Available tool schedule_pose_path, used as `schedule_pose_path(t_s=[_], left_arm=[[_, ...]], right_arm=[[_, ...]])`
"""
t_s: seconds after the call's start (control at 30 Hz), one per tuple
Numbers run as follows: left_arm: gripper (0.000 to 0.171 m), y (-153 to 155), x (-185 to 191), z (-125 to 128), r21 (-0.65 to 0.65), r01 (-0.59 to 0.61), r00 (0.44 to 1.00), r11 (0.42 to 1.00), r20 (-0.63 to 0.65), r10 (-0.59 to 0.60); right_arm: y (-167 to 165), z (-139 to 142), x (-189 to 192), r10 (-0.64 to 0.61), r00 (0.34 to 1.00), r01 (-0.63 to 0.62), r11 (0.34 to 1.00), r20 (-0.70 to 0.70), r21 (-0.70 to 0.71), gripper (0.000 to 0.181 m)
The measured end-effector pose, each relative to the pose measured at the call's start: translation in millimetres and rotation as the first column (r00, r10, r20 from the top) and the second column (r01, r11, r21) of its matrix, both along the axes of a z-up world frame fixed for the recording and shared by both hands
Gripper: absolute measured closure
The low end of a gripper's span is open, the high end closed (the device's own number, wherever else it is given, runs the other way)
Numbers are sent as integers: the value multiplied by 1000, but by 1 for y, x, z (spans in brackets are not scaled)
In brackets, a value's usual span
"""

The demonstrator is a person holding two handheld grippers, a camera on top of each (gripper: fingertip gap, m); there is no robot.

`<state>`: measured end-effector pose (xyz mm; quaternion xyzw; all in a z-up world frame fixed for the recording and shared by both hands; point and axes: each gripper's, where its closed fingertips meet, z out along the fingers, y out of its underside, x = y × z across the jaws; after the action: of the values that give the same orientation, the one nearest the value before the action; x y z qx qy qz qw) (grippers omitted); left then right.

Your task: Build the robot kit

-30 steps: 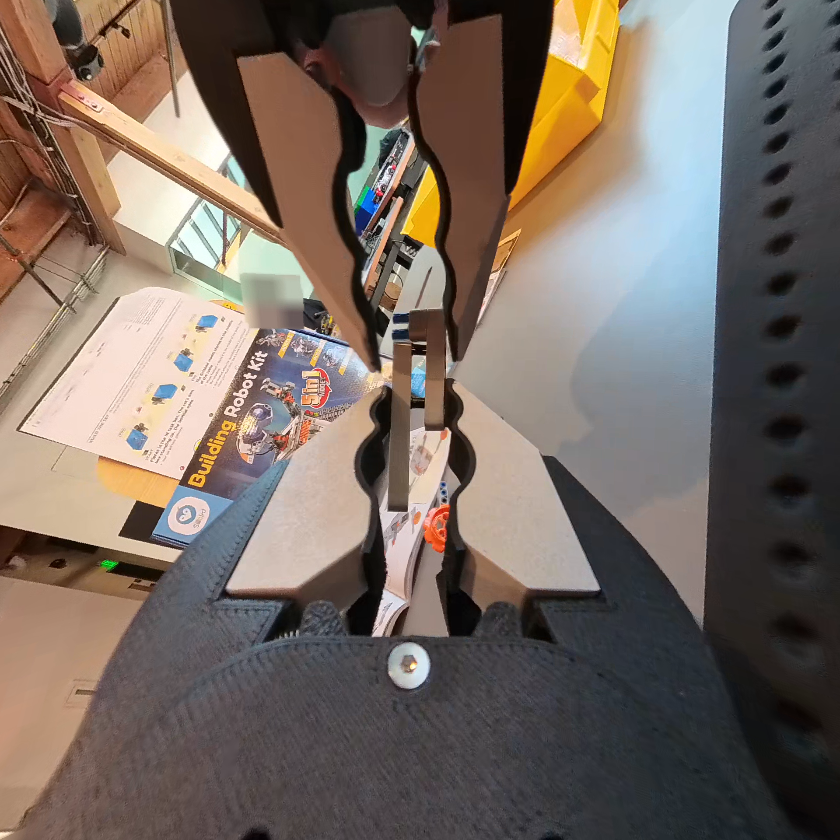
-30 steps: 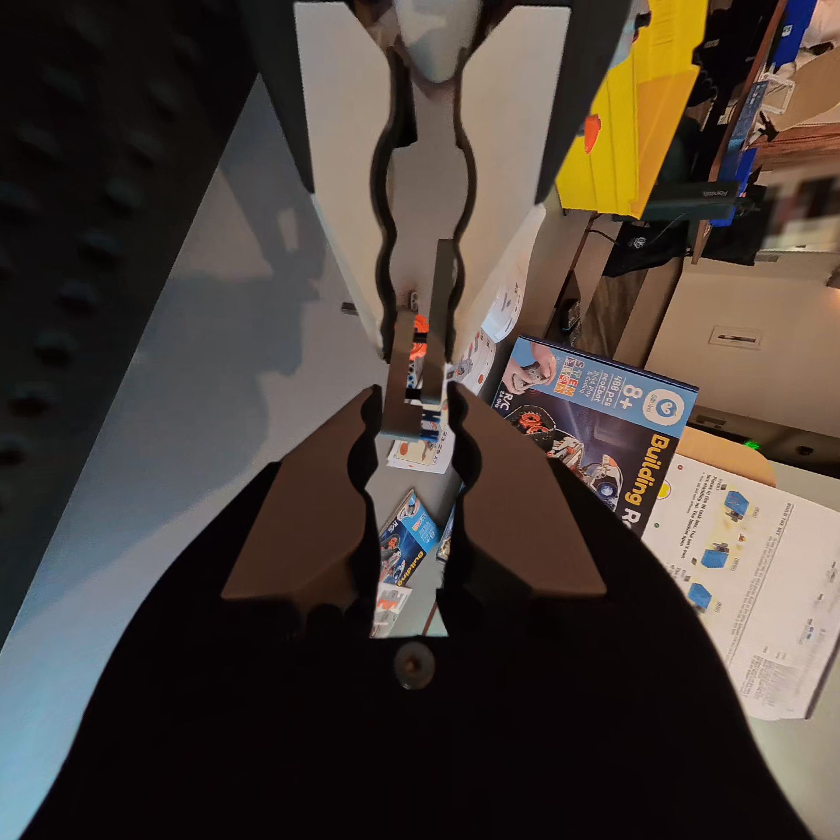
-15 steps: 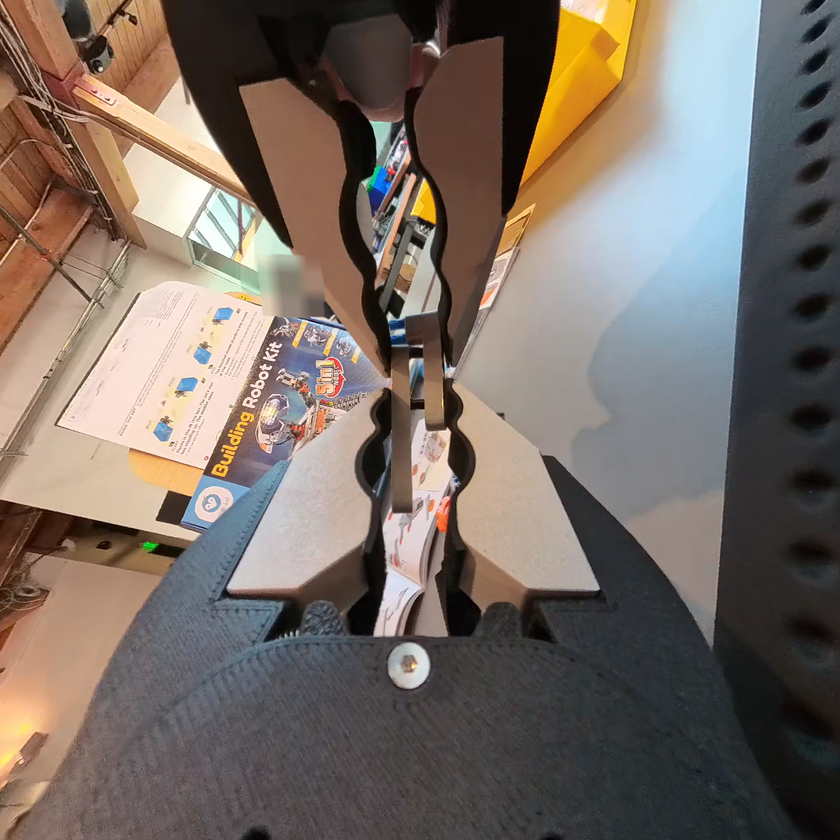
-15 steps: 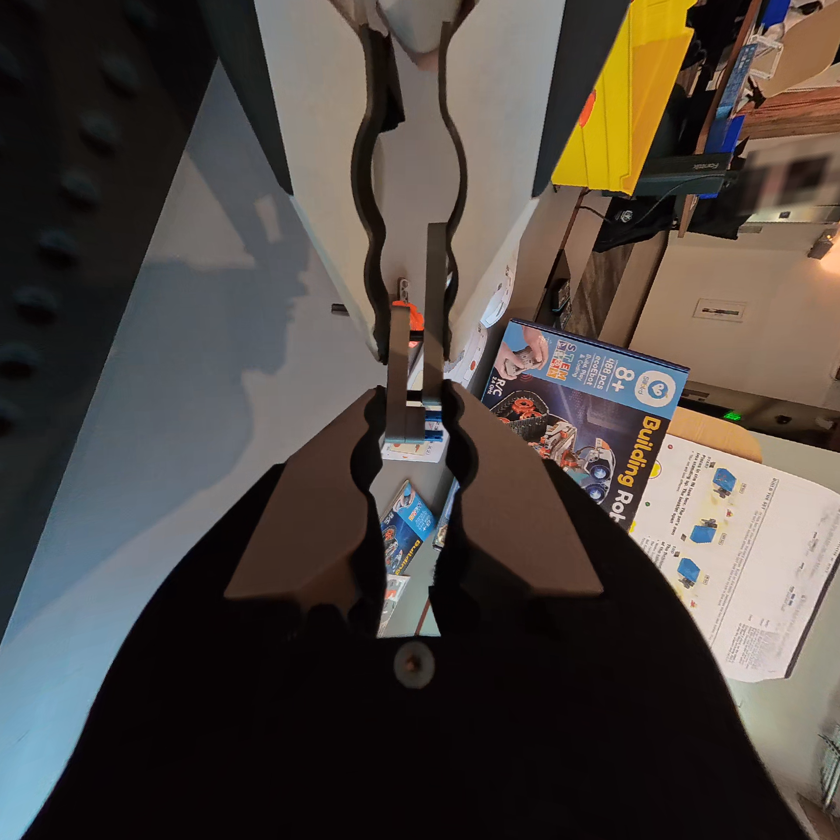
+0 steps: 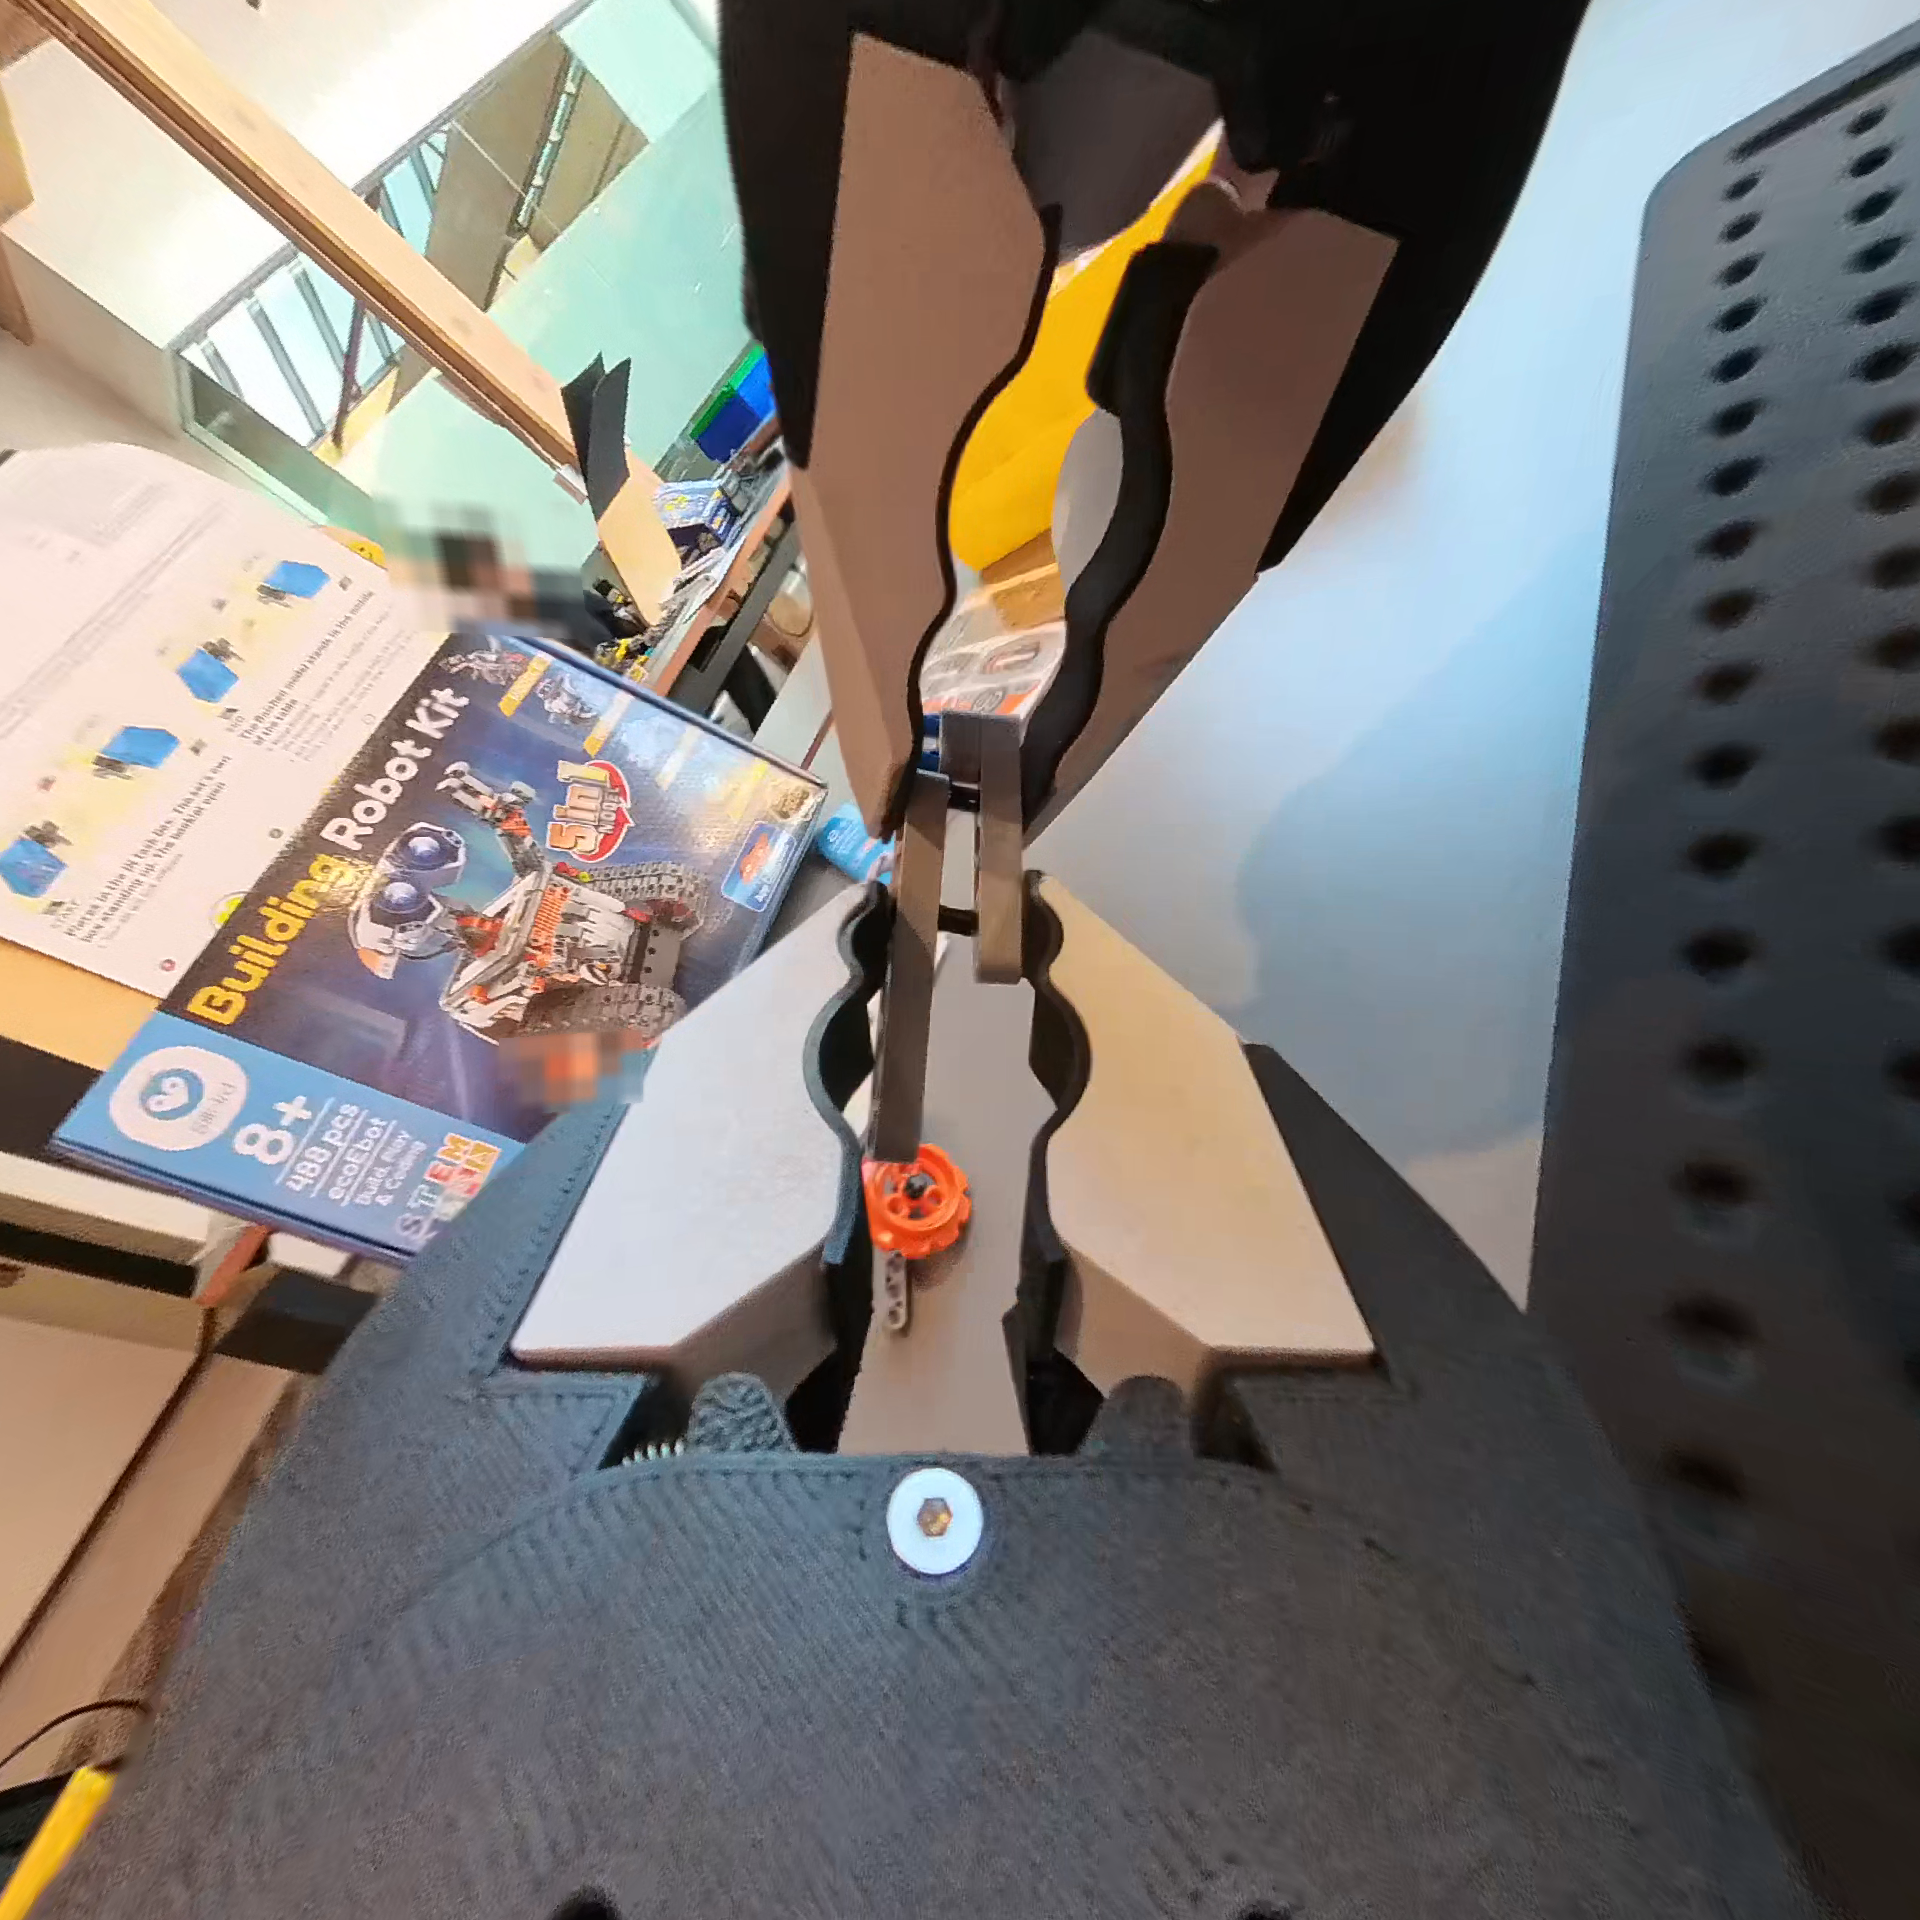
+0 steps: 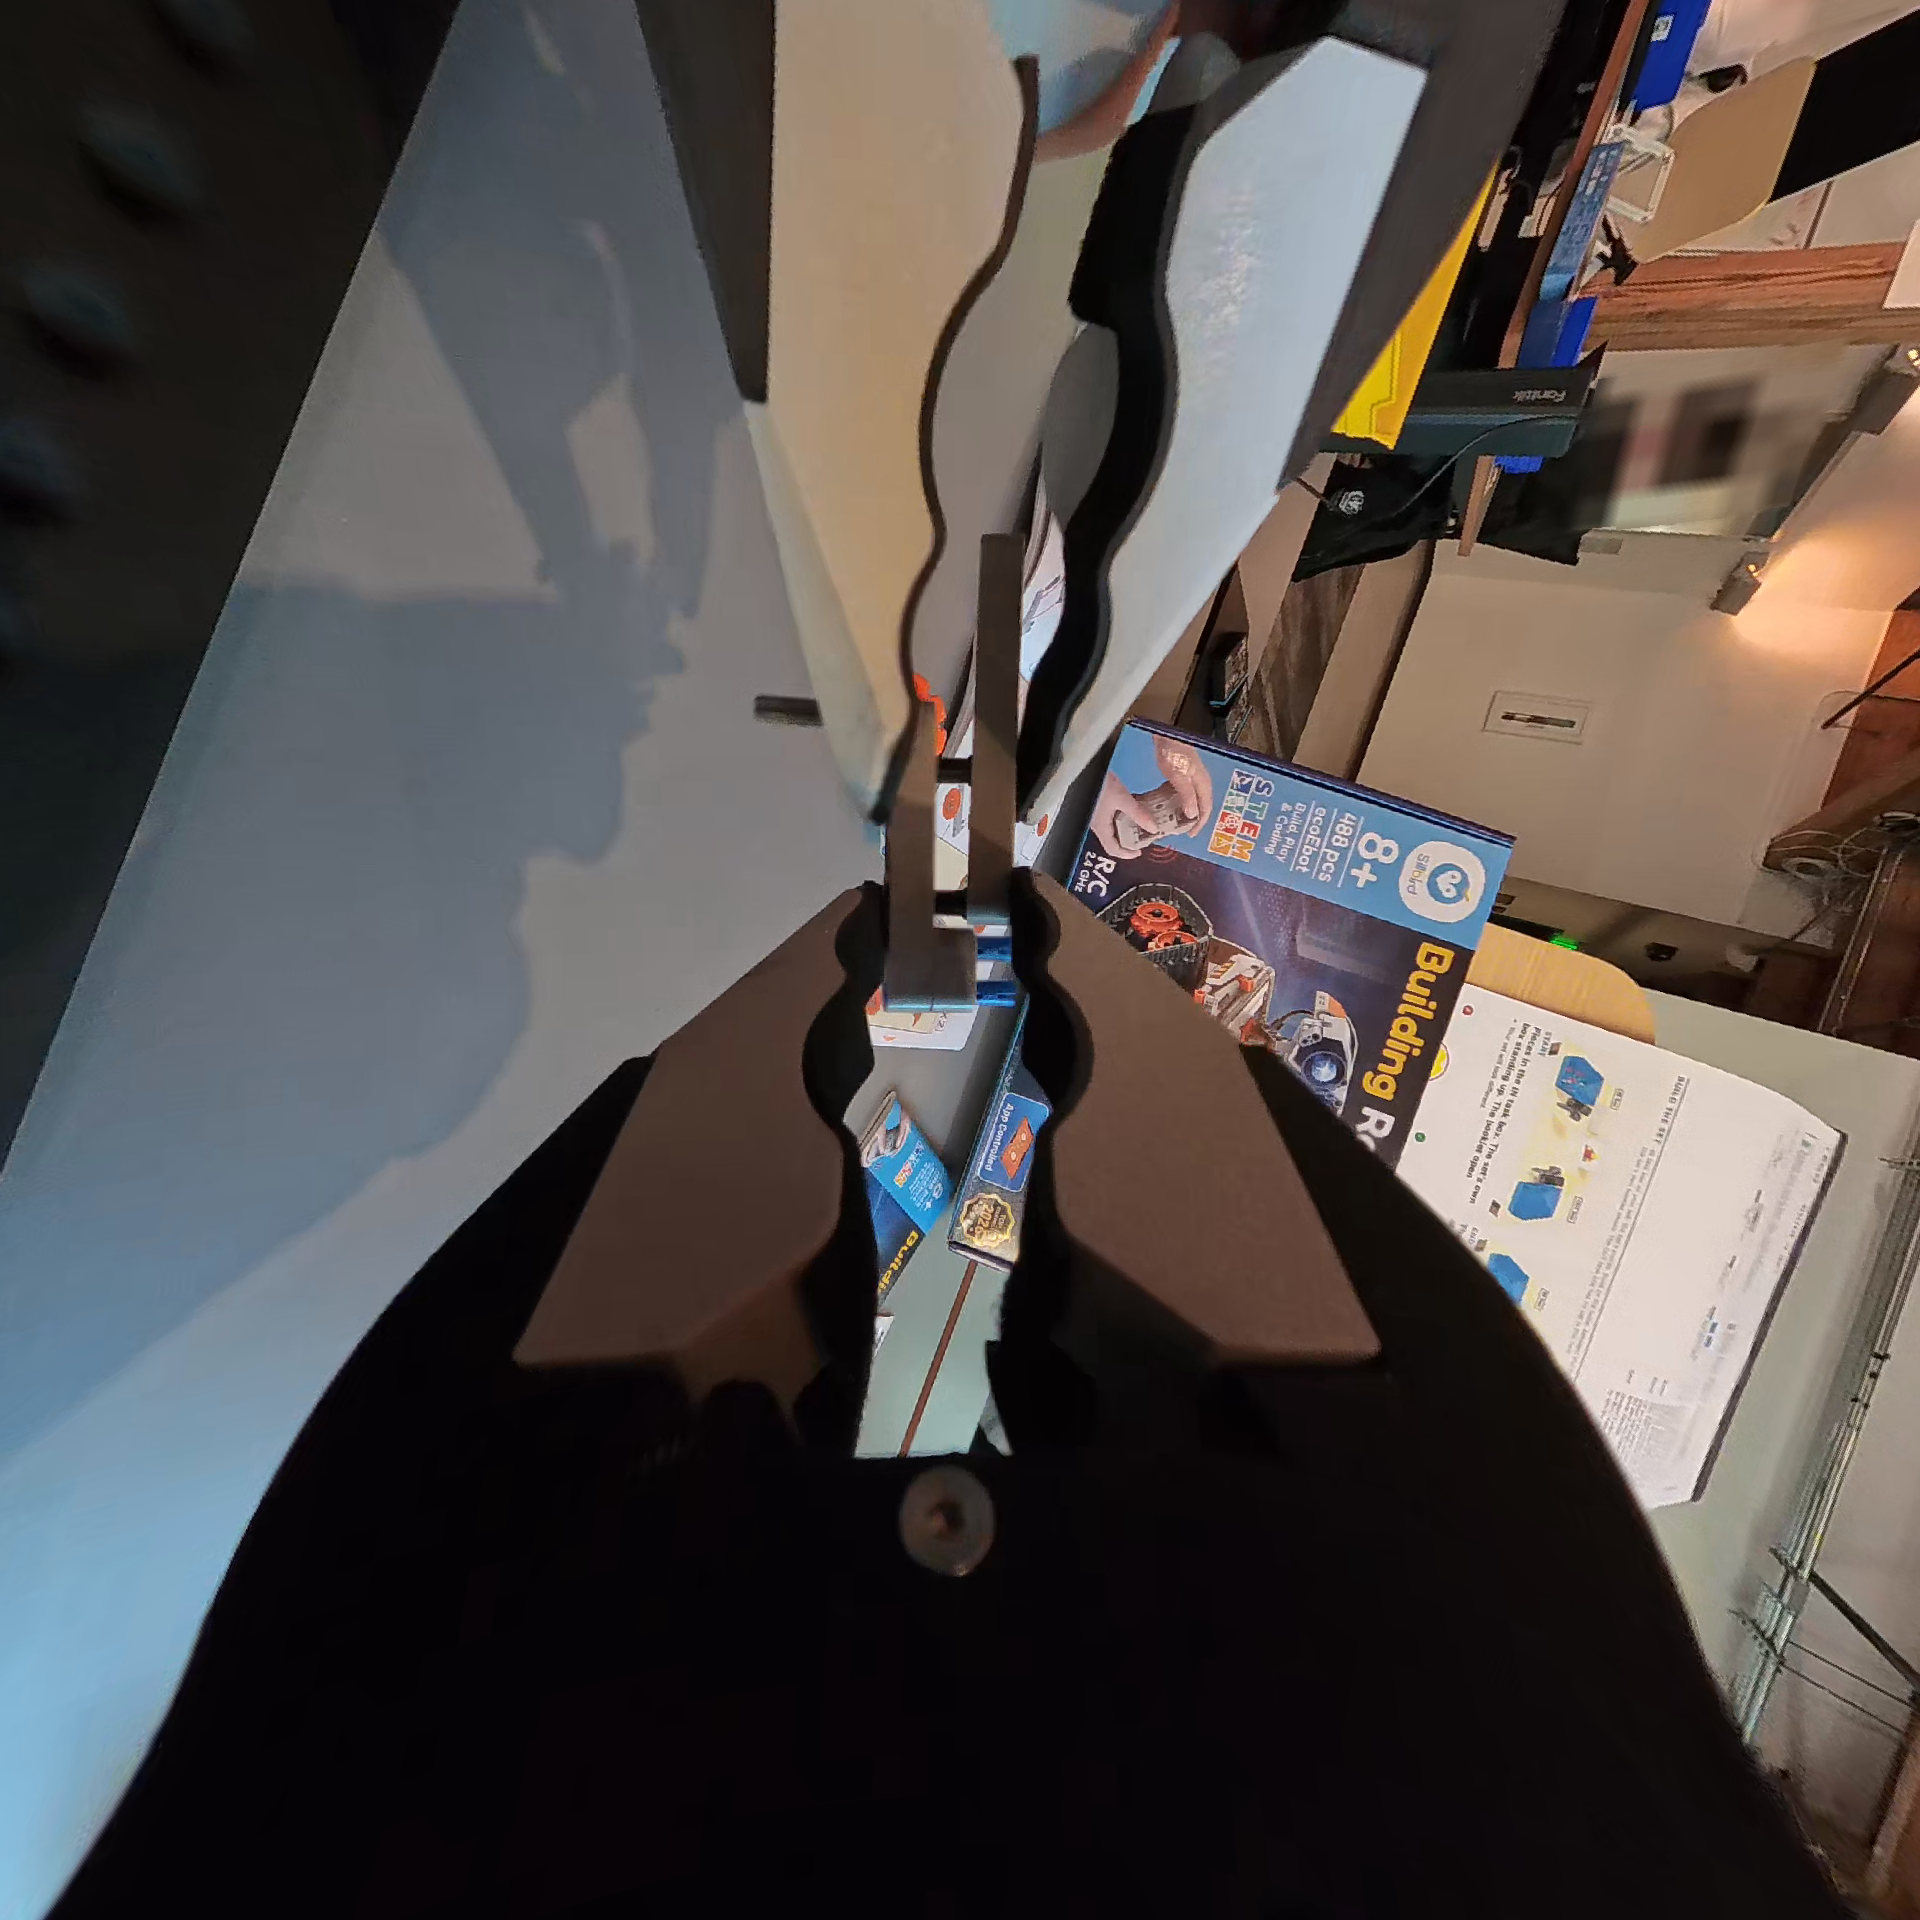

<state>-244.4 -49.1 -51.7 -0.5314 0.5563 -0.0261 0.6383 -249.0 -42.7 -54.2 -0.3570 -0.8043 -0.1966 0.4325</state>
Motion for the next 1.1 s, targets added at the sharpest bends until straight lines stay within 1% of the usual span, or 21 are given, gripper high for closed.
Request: schedule_pose_path(t_s=[0.07, 0.17, 0.2, 0.23, 0.27, 0.33, 0.4, 0.53, 0.63, 0.77, 0.93, 1.0, 1.03, 1.1], left_arm=[[150, 2, -1, 0, 36, -26, 999, 999, -25, 27], [150, 2, -3, 4, 80, -44, 998, 996, -31, 46], [151, 0, -3, 6, 92, -38, 999, 995, -27, 41], [166, -4, -2, 9, 112, -23, 999, 993, -19, 26], [167, -6, -2, 13, 133, -20, 1000, 991, -11, 21], [166, -7, -1, 12, 149, -19, 999, 989, -24, 23], [166, -5, -1, 8, 133, -17, 1000, 991, -24, 20], [165, -3, -1, 8, 114, -17, 1000, 993, -10, 18], [165, -3, -3, 11, 112, -20, 1000, 994, 12, 19], [165, -2, -5, 14, 65, -15, 998, 998, 61, 11], [163, 0, -6, 14, 43, -15, 997, 999, 78, 11], [153, 2, -8, 14, -8, -13, 994, 1000, 112, 14], [147, 2, -9, 14, -51, -5, 991, 999, 136, 12], [141, 3, -12, 14, -153, 33, 980, 988, 201, -2]], right_arm=[[3, 0, -2, 6, 1000, -6, 1000, 0, 25, 158], [4, 3, -4, 38, 999, -38, 994, 4, 99, 158], [4, 4, -4, 47, 999, -48, 992, 11, 118, 166], [4, 4, -4, 57, 998, -59, 989, 20, 134, 166], [5, 5, -4, 59, 998, -61, 988, 17, 145, 166], [3, 4, -3, 54, 998, -55, 992, 12, 116, 167], [3, 3, -1, 43, 999, -42, 994, -1, 97, 167], [5, 3, -2, 46, 998, -42, 993, -31, 111, 167], [6, 7, -3, 56, 996, -46, 988, -65, 147, 167], [7, 10, -4, 66, 989, -42, 984, -131, 172, 168], [11, 13, -1, 63, 984, -26, 976, -167, 216, 168], [12, 14, 3, 67, 983, -27, 973, -170, 231, 168], [14, 13, 5, 65, 984, -24, 972, -168, 235, 168], [16, 10, 10, 60, 984, -18, 970, -166, 243, 168]])
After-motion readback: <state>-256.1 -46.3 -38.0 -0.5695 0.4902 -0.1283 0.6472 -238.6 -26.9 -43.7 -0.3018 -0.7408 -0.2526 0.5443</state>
